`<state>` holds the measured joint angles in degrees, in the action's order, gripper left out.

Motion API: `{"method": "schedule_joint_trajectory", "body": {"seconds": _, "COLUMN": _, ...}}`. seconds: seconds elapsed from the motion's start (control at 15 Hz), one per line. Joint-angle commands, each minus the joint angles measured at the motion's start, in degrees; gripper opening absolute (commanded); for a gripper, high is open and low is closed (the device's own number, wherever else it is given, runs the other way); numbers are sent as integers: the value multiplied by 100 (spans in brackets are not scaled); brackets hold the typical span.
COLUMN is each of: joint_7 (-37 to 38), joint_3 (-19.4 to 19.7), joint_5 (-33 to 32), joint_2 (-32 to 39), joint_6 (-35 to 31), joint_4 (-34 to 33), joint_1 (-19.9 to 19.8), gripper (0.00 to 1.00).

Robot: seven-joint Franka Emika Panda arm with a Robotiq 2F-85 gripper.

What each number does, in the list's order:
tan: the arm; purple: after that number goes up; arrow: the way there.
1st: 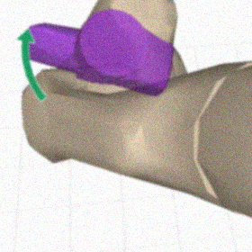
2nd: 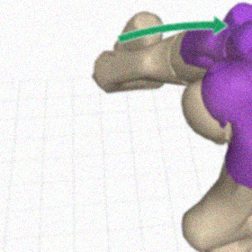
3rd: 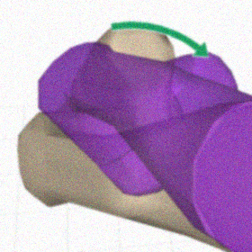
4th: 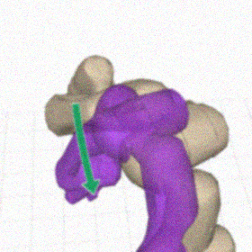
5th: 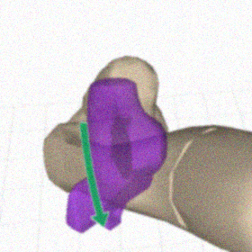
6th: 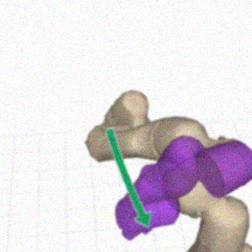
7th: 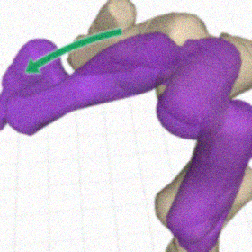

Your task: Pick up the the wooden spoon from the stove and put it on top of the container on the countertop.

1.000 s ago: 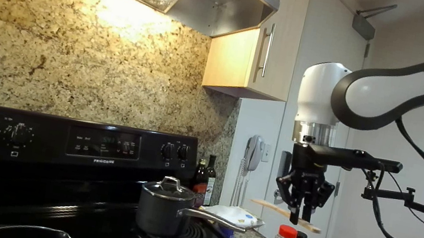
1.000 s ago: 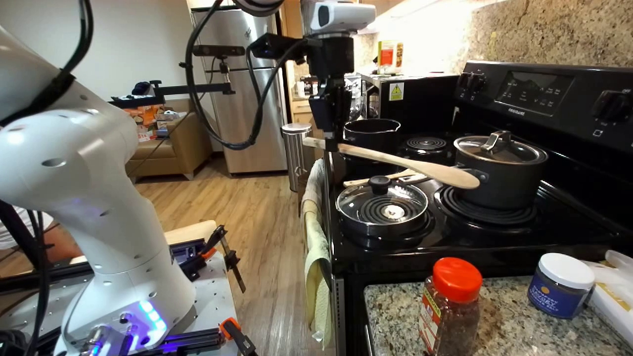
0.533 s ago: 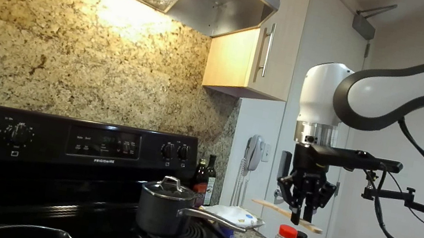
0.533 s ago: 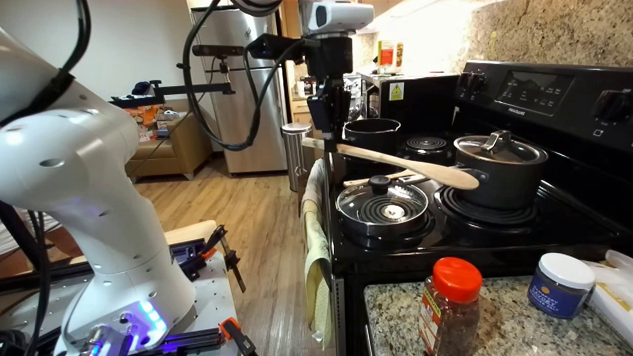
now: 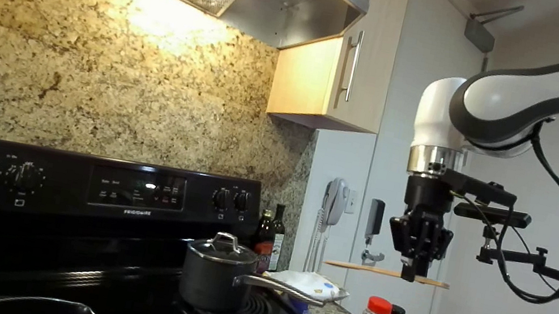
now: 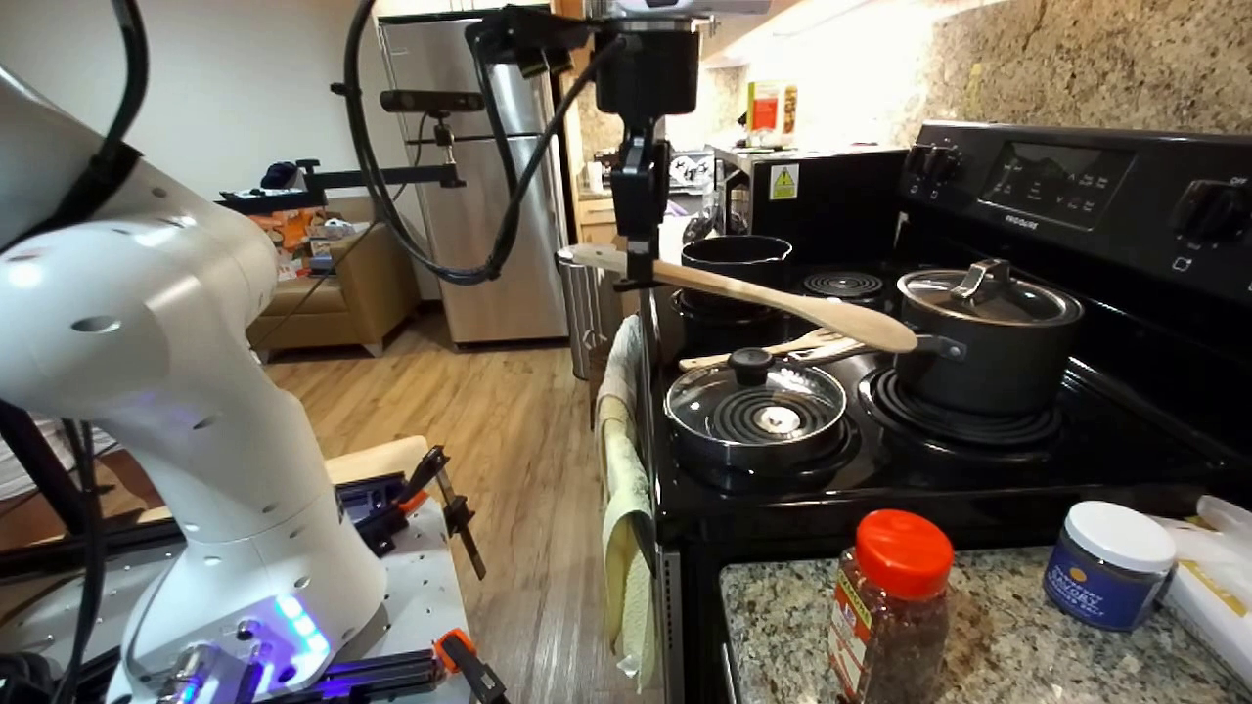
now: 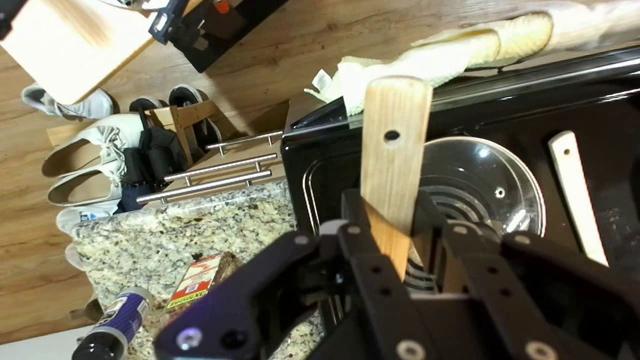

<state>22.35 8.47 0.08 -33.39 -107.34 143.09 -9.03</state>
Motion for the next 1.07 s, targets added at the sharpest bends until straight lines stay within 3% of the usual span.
{"method": "schedule_joint_trajectory", "body": {"seconds": 0.0, "joint_7": -502, "joint_3": 207, "joint_5": 79, "joint_2": -350, "joint_6": -223, "joint_4": 211, "joint_1": -418, "gripper": 12}}
{"method": "schedule_joint_trajectory", "body": {"seconds": 0.2, "joint_7": -512, "joint_3": 362, "joint_5": 119, "joint_2": -406, "joint_6": -976, "joint_4": 519, "joint_1": -696, "gripper": 12}}
{"method": "schedule_joint_trajectory", "body": {"seconds": 0.4, "joint_7": -349, "joint_3": 281, "joint_5": -76, "joint_2": -234, "joint_6": -1901, "joint_4": 932, "joint_1": -989, "gripper": 12}}
{"method": "schedule_joint_trajectory", "body": {"seconds": 0.73, "joint_7": 34, "joint_3": -169, "joint_5": -834, "joint_2": 245, "joint_6": -2837, "joint_4": 1440, "joint_1": -1467, "gripper": 12}}
{"method": "schedule_joint_trajectory", "body": {"seconds": 0.8, "joint_7": 57, "joint_3": -236, "joint_5": -917, "joint_2": 345, "joint_6": -2928, "joint_4": 1486, "joint_1": -1472, "gripper": 12}}
{"method": "schedule_joint_trajectory", "body": {"seconds": 1.0, "joint_7": -624, "joint_3": 146, "joint_5": -207, "joint_2": 317, "joint_6": -2806, "joint_4": 1526, "joint_1": -994, "gripper": 12}}
